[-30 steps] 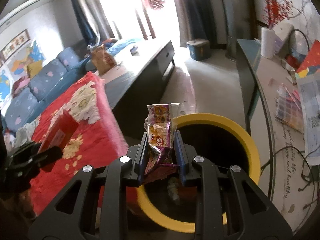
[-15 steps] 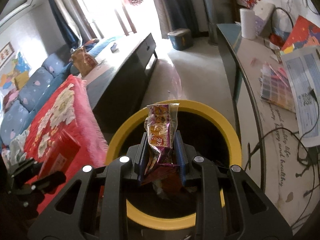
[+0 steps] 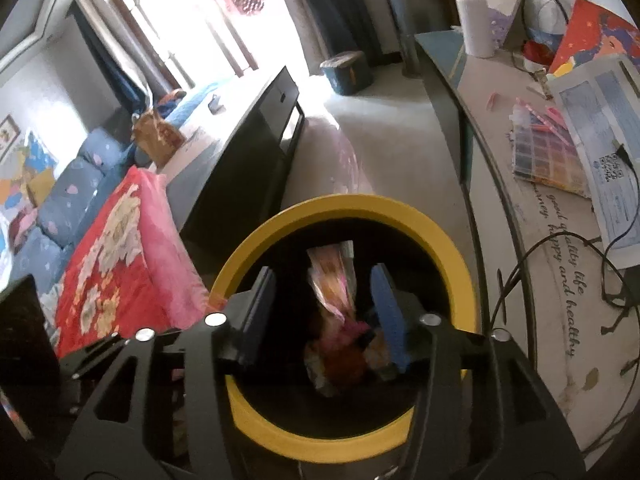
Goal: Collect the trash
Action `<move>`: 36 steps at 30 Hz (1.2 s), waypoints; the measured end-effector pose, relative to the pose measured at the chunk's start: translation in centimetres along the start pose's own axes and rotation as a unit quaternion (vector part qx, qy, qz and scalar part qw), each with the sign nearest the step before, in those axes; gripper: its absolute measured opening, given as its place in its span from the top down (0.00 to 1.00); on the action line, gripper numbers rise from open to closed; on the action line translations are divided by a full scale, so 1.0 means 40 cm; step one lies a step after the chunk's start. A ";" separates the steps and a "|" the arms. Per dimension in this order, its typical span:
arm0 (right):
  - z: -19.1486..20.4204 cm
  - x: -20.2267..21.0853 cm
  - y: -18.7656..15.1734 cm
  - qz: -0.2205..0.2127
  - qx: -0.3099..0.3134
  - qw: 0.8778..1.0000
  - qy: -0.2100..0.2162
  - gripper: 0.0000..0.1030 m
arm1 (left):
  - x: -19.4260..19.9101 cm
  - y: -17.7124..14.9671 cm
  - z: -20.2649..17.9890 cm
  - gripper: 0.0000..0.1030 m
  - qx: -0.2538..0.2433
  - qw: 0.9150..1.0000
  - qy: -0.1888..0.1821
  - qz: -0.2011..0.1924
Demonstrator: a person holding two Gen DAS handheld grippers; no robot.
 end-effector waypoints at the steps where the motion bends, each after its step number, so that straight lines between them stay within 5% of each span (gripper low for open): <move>1: -0.003 0.004 0.002 -0.004 -0.001 1.000 -0.004 0.54 | 0.001 -0.001 0.005 0.39 0.004 1.000 0.002 -0.002; 5: -0.015 0.019 0.007 -0.023 -0.016 0.999 -0.016 0.46 | 0.034 -0.001 0.030 0.13 0.024 0.999 0.023 -0.021; 8: -0.006 0.029 0.007 -0.036 -0.011 0.999 -0.032 0.35 | 0.082 -0.009 0.068 0.07 0.051 0.997 0.041 -0.045; 21: 0.162 0.094 -0.014 -0.086 0.067 0.994 -0.008 0.11 | 0.343 -0.120 0.253 0.06 0.172 0.964 0.164 -0.116; 36: 0.368 0.223 -0.129 -0.136 0.177 0.974 0.032 0.11 | 0.620 -0.233 0.270 0.06 0.209 0.919 0.265 -0.202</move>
Point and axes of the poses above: each gripper's, at about its wrist camera, not at the fingertips, and x roughly against the way its jaws point, z to its left, y to its top, the point moved 2 cm from there along -x, roughly the way its jaws point, and after that the axes turned 4 degrees about y, right-handed, at the moved point
